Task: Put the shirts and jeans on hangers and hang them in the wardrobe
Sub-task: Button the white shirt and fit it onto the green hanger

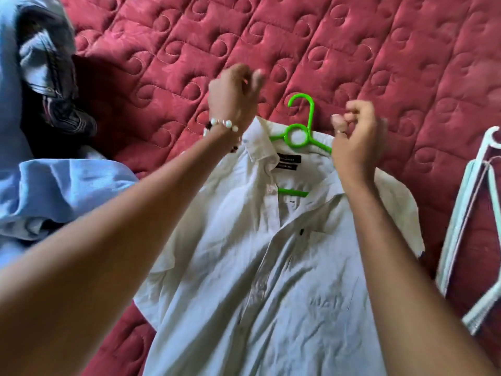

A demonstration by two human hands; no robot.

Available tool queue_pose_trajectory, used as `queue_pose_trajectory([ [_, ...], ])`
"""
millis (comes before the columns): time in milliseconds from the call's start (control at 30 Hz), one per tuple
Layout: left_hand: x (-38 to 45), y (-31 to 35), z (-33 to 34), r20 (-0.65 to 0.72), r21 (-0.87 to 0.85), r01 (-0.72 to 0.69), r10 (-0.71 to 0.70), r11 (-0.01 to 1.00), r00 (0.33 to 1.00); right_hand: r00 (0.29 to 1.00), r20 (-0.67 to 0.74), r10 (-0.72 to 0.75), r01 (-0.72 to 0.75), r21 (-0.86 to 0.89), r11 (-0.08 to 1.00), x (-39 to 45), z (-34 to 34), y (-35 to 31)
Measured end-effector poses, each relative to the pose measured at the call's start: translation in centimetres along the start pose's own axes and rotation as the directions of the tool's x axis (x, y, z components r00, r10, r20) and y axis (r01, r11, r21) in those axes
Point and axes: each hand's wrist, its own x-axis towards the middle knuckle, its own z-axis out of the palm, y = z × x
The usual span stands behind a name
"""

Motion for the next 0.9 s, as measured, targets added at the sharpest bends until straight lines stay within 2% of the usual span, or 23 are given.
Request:
queue_pose_trajectory([
  [67, -3.9, -0.1, -0.2, 0.132, -0.097, -0.079, 0.092, 0.992, 0.987, 0.971, -0.223, 0.082, -0.072, 0.050, 0.996, -3.2, -1.0, -0.3],
  [133, -7.4, -1.0, 0.3, 0.334, -0.026, -0.085, 0.089, 0.996, 0.938, 0.915, -0.326, 0.237, -0.222, 0.083, 0.971, -7.0, -2.0, -1.2],
  [200, -10.4, -2.4, 1.1, 0.406, 0.123, -0.130, 0.069, 0.984, 0.911, 0.850, -0.270, 0.452, -0.437, 0.116, 0.892, -10.1, -2.8, -2.7],
  [267, -13.1, -3.1, 1.6, 0.323, 0.176, -0.087, 0.026, 0.980, 0.946, 0.775, -0.123, 0.620, -0.615, 0.080, 0.785, -12.3, -2.6, -3.0],
  [333, -14.6, -3.4, 1.8, 0.248, 0.184, 0.021, -0.067, 0.983, 0.966, 0.709, 0.024, 0.705, -0.705, 0.073, 0.706, -13.6, -2.0, -3.0],
  [400, -15.1, -3.6, 1.9, 0.217, 0.205, 0.095, -0.140, 0.974, 0.966, 0.694, 0.066, 0.717, -0.718, 0.135, 0.683, -14.0, -1.5, -3.2],
  [500, -15.2, -3.1, 2.0, 0.232, 0.269, 0.087, -0.152, 0.959, 0.961, 0.723, 0.030, 0.690, -0.685, 0.162, 0.711, -13.5, -1.3, -3.8],
  [567, -15.1, -2.5, 2.0, 0.259, 0.283, 0.079, -0.155, 0.956, 0.953, 0.751, 0.057, 0.658, -0.656, 0.178, 0.734, -13.1, -1.3, -4.3],
  [667, -14.6, -2.2, 2.1, 0.291, 0.270, 0.072, -0.153, 0.960, 0.944, 0.810, 0.097, 0.579, -0.587, 0.151, 0.795, -13.1, -1.1, -5.3],
  [833, -14.3, -2.2, 2.2, 0.358, 0.291, -0.032, -0.077, 0.956, 0.931, 0.856, 0.213, 0.471, -0.497, 0.090, 0.863, -12.9, -0.7, -5.5],
  [900, -14.4, -2.1, 2.3, 0.347, 0.256, 0.013, -0.104, 0.967, 0.932, 0.867, 0.253, 0.429, -0.457, 0.059, 0.888, -12.9, -0.8, -5.5],
])
